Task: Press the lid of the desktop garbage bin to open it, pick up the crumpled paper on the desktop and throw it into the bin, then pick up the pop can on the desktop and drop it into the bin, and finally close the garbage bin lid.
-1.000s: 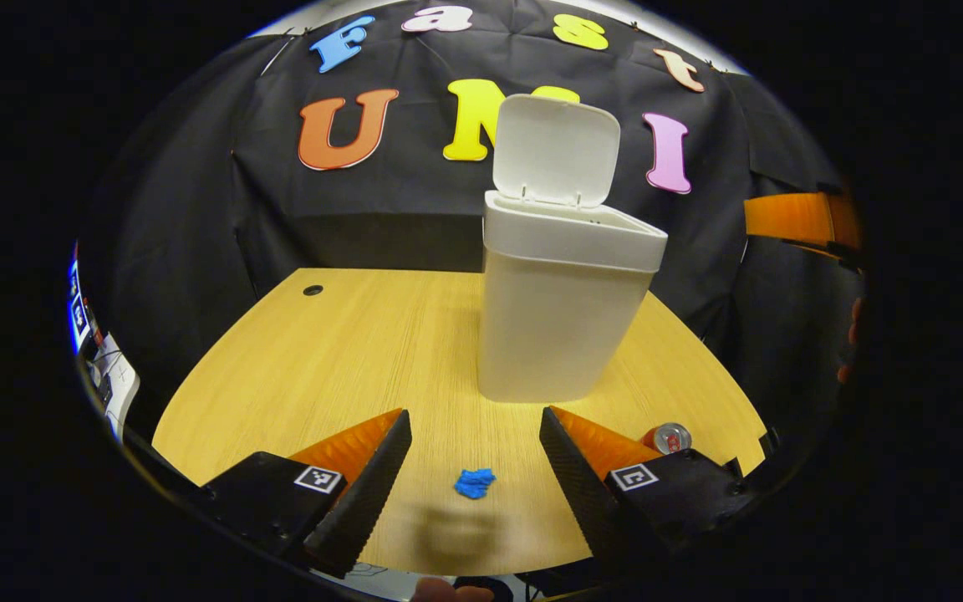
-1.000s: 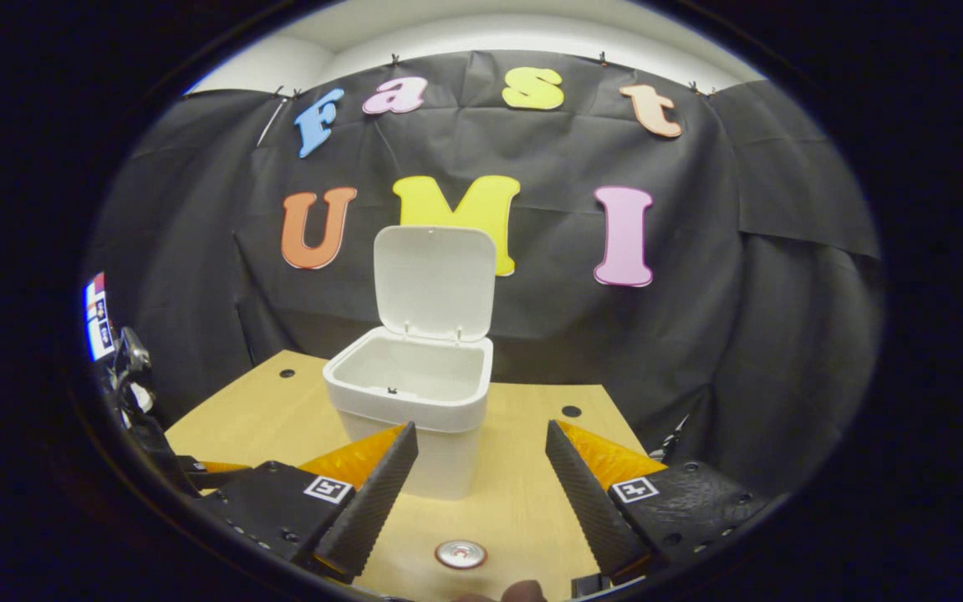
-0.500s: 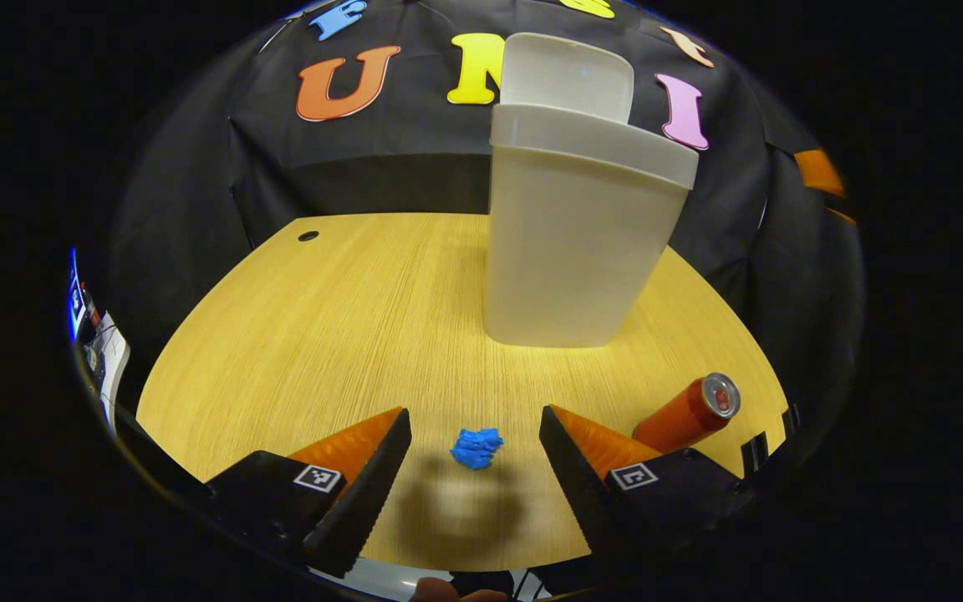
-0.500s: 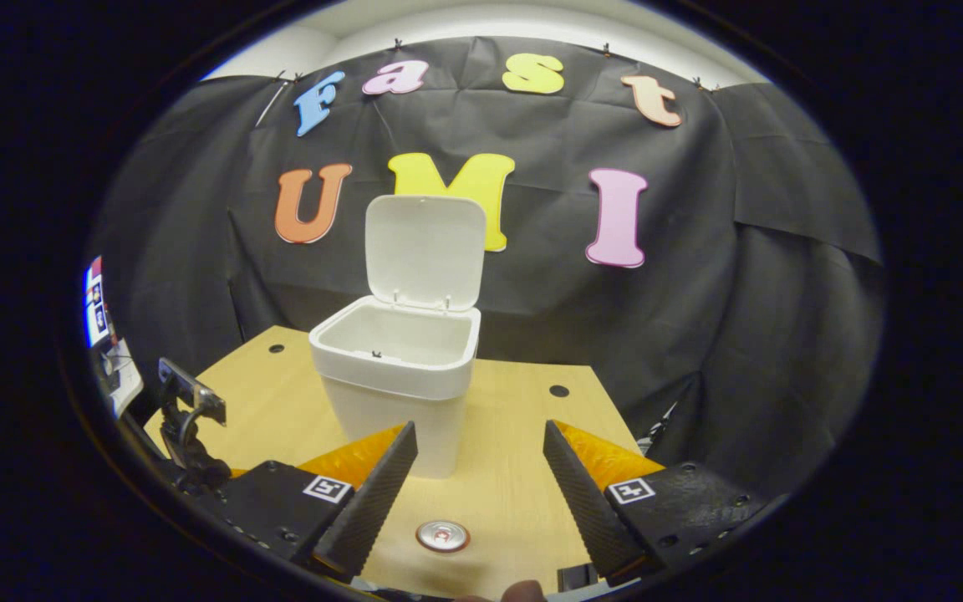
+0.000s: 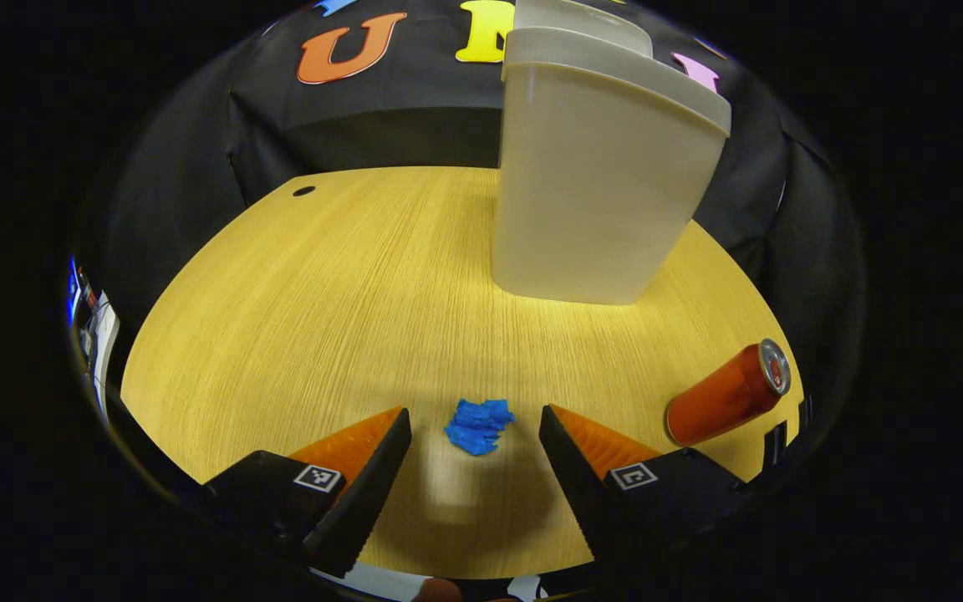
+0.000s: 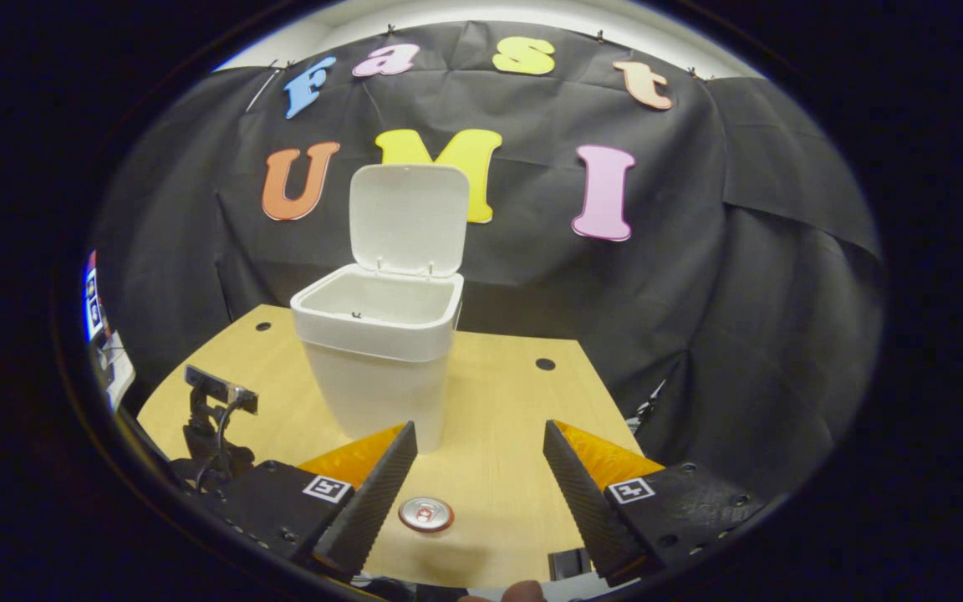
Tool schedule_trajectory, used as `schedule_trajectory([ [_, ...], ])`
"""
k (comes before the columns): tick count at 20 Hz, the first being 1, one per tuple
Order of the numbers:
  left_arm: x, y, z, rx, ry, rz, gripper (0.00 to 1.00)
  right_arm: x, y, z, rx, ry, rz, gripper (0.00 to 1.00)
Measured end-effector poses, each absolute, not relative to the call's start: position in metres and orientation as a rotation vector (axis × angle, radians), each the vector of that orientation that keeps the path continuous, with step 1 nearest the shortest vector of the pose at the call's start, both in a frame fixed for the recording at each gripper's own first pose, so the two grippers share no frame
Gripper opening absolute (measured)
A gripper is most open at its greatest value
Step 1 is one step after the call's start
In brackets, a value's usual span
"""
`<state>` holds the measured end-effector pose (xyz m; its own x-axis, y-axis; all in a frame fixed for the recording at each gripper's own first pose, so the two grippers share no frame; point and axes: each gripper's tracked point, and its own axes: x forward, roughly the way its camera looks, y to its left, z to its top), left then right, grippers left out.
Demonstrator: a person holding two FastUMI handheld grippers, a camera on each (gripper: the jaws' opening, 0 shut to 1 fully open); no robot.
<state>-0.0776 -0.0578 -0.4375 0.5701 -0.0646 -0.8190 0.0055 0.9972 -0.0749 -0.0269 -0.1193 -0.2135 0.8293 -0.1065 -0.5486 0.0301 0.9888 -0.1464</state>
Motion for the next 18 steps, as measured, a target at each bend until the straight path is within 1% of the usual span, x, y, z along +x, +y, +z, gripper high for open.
schedule_trajectory([
  [1,-0.078,-0.059,-0.442,-0.064,0.97,-0.041,1.0,-0.029,-0.121,-0.216,-0.135,0.596,-0.076,0.95],
  [5,-0.08,-0.061,-0.452,-0.054,1.005,-0.04,0.94,-0.037,-0.123,-0.226,-0.128,0.628,-0.082,0.95],
  [8,-0.078,-0.065,-0.452,-0.052,1.017,-0.046,0.87,-0.04,-0.124,-0.23,-0.131,0.64,-0.082,0.95],
  [13,-0.068,-0.073,-0.44,-0.029,1.019,-0.053,0.78,-0.051,-0.124,-0.247,-0.135,0.679,-0.076,0.95],
  [15,-0.062,-0.075,-0.432,0.004,1.016,-0.053,0.74,-0.055,-0.124,-0.251,-0.151,0.688,-0.071,0.95],
  [16,-0.058,-0.078,-0.428,0.014,1.009,-0.06,0.67,-0.056,-0.124,-0.255,-0.151,0.694,-0.067,0.95],
  [17,-0.055,-0.081,-0.423,0.016,1.007,-0.061,0.65,-0.057,-0.122,-0.258,-0.145,0.702,-0.061,0.95],
  [18,-0.051,-0.084,-0.418,0.014,1.006,-0.062,0.61,-0.061,-0.122,-0.261,-0.14,0.712,-0.062,0.98],
])
